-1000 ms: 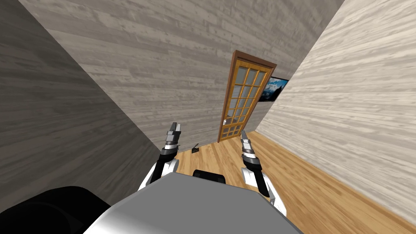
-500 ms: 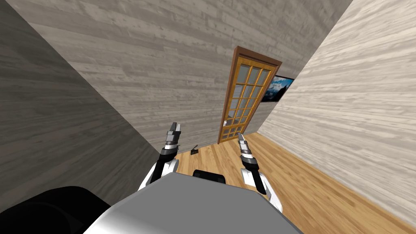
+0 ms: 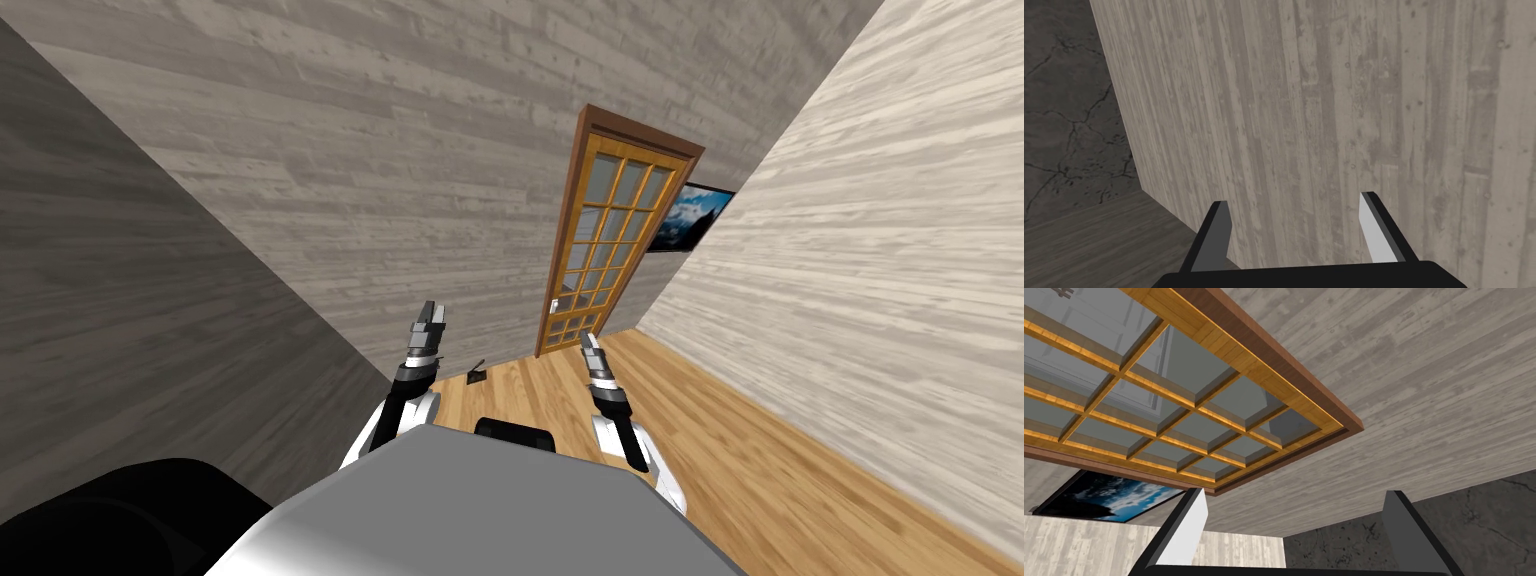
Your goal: Pull the door open
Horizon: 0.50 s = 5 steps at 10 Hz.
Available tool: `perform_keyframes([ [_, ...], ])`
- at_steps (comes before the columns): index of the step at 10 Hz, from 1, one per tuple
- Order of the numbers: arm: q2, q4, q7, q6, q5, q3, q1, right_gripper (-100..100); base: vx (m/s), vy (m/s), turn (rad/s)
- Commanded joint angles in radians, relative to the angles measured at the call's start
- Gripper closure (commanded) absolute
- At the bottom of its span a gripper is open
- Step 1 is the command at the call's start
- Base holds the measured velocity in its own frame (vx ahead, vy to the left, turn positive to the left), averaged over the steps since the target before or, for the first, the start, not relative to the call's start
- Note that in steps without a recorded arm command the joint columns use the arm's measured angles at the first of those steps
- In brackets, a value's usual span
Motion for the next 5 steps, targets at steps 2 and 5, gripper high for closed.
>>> perform_keyframes([
  [2, -0.004, 0.076, 0.053, -0.018, 0.019, -0.004, -0.025, -100, 0.089, -0.04, 0.038],
  [5, -0.011, 0.163, 0.111, -0.04, 0.04, -0.009, -0.053, -100, 0.101, -0.048, 0.038],
])
